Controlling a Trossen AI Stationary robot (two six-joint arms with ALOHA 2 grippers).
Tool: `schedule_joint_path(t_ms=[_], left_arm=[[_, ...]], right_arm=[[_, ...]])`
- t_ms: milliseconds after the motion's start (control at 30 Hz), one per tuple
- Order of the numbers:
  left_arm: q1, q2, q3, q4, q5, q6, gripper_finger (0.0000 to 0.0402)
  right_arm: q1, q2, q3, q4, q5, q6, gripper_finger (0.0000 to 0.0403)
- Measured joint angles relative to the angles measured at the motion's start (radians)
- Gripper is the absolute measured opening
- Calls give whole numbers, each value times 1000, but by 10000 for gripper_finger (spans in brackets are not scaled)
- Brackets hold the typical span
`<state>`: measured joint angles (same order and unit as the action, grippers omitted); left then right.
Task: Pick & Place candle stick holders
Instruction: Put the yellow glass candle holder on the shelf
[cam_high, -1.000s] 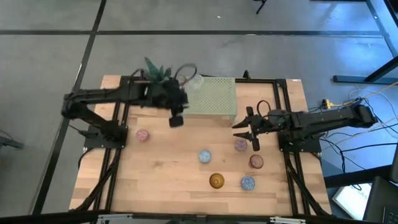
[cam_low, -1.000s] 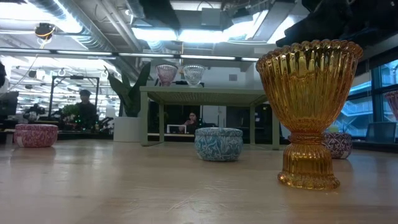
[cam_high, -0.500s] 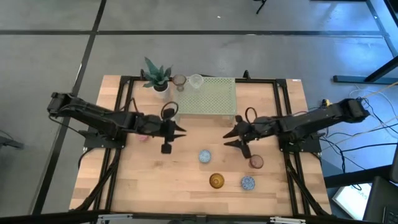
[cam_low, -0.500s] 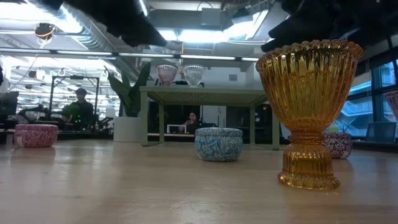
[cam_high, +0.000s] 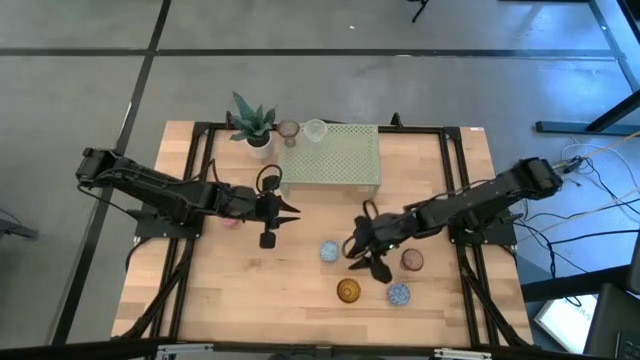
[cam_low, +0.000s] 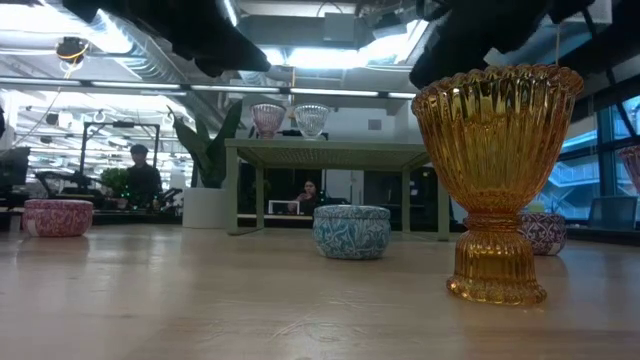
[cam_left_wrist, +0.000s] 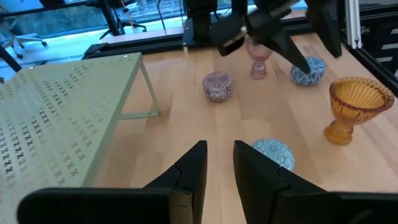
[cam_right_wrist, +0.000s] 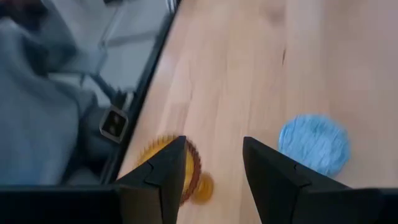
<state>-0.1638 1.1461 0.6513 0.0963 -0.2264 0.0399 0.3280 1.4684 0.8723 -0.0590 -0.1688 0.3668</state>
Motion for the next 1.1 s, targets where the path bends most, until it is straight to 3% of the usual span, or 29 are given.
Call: schedule_joint_path(t_ms=[267, 500, 833, 967, 1100], left_arm=[[-1, 0, 0, -1, 12, 0, 75], [-1, 0, 0, 0, 15, 0, 75], [-1, 1, 0, 1, 15, 0, 75], [-1, 1, 0, 1, 15, 0, 75], [-1, 1, 0, 1, 15, 0, 75]], right_arm=[[70, 112, 121, -150, 0, 8, 162], [79, 171, 126, -158, 8, 72, 162], [79, 247, 126, -143, 20, 10, 159], [81, 247, 126, -142, 28, -8, 124], [81, 247, 126, -155, 24, -7, 52]])
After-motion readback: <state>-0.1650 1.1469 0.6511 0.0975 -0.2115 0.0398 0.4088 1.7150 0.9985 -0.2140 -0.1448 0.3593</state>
